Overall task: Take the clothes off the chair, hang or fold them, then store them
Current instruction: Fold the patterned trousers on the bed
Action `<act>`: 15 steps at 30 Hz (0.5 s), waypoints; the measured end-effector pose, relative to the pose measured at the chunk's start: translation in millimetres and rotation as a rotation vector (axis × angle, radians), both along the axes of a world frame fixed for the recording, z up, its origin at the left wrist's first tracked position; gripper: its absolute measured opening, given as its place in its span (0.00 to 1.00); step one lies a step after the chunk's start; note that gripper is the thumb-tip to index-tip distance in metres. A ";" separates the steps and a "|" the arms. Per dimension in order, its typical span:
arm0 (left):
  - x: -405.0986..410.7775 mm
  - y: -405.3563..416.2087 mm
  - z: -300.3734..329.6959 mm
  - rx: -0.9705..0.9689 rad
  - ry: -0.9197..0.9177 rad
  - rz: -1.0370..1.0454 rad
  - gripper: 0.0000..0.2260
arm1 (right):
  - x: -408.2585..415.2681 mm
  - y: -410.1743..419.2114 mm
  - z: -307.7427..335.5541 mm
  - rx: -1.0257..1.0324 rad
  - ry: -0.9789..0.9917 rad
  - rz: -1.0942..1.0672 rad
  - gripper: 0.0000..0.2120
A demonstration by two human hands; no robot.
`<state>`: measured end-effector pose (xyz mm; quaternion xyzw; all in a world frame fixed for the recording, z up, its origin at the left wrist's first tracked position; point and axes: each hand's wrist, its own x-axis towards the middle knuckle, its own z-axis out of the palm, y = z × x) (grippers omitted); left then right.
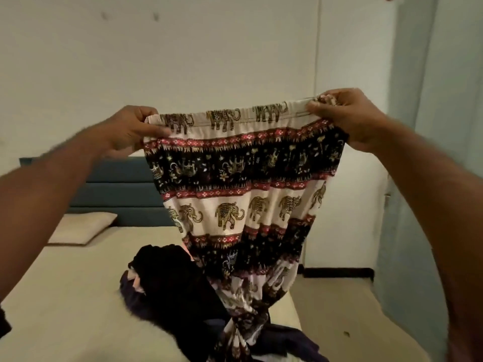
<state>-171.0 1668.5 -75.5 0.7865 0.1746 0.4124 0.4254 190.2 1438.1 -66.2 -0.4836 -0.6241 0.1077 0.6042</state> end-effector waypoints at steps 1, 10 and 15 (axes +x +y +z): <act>-5.4 0.1 2.0 -0.013 0.015 -0.046 0.20 | -0.2 -5.9 1.5 -0.007 0.011 0.033 0.06; -38.8 11.3 7.0 -0.028 0.069 -0.282 0.23 | 7.7 -37.4 15.2 -0.214 0.002 0.388 0.08; -16.3 37.1 -40.2 -0.046 0.351 -0.099 0.31 | 18.7 16.6 -41.5 -0.561 -0.086 0.138 0.15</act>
